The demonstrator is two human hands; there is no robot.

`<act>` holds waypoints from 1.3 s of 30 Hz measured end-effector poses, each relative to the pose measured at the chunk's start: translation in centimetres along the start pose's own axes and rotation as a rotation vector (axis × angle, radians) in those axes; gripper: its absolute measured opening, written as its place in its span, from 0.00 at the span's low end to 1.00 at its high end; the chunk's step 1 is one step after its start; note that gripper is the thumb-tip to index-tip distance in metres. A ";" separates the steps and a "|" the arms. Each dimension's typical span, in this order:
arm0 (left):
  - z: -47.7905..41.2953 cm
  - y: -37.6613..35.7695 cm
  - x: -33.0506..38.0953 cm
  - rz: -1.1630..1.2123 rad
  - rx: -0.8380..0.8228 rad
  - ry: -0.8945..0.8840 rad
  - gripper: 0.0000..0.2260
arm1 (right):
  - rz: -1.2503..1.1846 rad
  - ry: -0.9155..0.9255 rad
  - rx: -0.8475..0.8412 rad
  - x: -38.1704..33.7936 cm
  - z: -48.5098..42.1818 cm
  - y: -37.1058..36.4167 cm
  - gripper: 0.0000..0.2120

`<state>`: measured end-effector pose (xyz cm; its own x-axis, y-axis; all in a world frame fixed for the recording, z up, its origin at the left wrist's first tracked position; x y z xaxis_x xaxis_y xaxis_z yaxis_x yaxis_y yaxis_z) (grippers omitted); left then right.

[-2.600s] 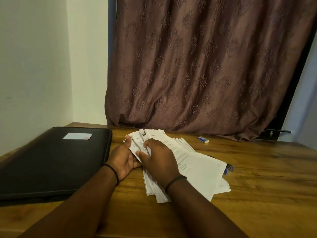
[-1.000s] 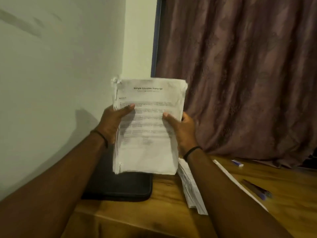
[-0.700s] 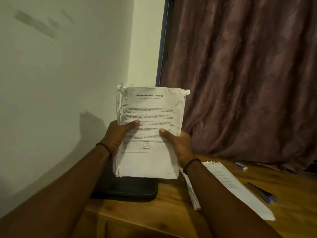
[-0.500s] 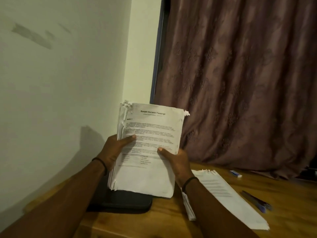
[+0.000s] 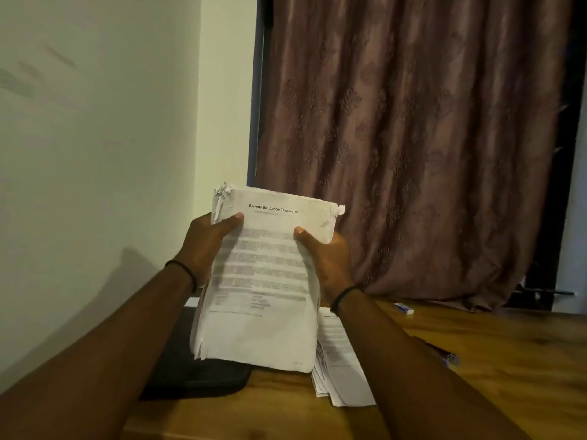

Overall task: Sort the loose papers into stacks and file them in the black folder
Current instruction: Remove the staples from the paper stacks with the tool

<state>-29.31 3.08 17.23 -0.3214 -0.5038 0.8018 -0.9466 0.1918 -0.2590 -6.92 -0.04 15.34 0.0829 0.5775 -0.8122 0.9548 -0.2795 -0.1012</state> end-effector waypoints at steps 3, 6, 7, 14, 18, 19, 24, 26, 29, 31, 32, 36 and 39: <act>1.0 -0.5 -1.5 -0.007 -0.005 0.048 0.10 | 0.019 -0.035 -0.008 1.9 1.3 1.0 0.09; 1.2 -2.4 -0.8 0.016 -0.021 0.013 0.11 | 0.011 -0.033 0.024 1.7 1.1 2.2 0.06; 1.0 -3.1 -0.3 0.033 -0.027 -0.005 0.10 | 0.015 -0.016 0.042 1.0 0.8 2.7 0.06; -0.5 -9.7 0.2 0.230 -0.048 -0.016 0.06 | 0.107 0.120 0.120 -6.0 -1.1 8.5 0.12; 1.1 -12.9 -4.1 0.308 -0.093 0.113 0.05 | 0.145 0.095 0.147 -5.5 -0.3 12.0 0.11; 1.9 -13.3 -5.3 0.314 -0.098 0.154 0.05 | 0.168 0.073 0.142 -4.6 0.1 12.8 0.11; 3.8 -14.1 -9.9 0.213 -0.112 0.231 0.06 | 0.146 -0.070 0.152 1.2 3.0 15.5 0.12; 3.6 -14.4 -10.1 0.202 -0.096 0.214 0.06 | 0.122 -0.075 0.147 1.8 3.1 15.6 0.13; 3.2 -14.7 -9.4 0.207 -0.098 0.188 0.02 | 0.127 -0.065 0.131 1.1 2.2 15.3 0.11; 2.9 -14.7 -8.9 0.206 -0.113 0.200 0.03 | 0.144 -0.040 0.110 0.5 1.5 15.3 0.12; 2.6 -14.6 -8.4 0.203 -0.121 0.204 0.05 | 0.150 -0.034 0.095 0.4 1.1 15.3 0.12; 0.0 -14.6 -5.5 0.239 -0.147 0.244 0.10 | 0.162 -0.092 0.000 0.7 0.8 15.0 0.13; -1.1 -15.4 -4.8 0.205 -0.218 0.369 0.10 | -0.004 -0.214 -0.149 2.0 1.6 14.1 0.14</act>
<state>-13.14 3.44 17.93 -0.4345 -0.1119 0.8937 -0.8247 0.4483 -0.3448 6.29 -4.07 11.40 0.0322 0.3980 -0.9168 0.9878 -0.1528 -0.0316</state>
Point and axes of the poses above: each hand's wrist, its own z-axis away from the middle knuckle, its own y-axis out of the back of the hand, x = y × z, the point moved 8 cm from there along -z, towards the middle knuckle, and after that the axes turned 11 degrees about z, right-handed, at the moved point
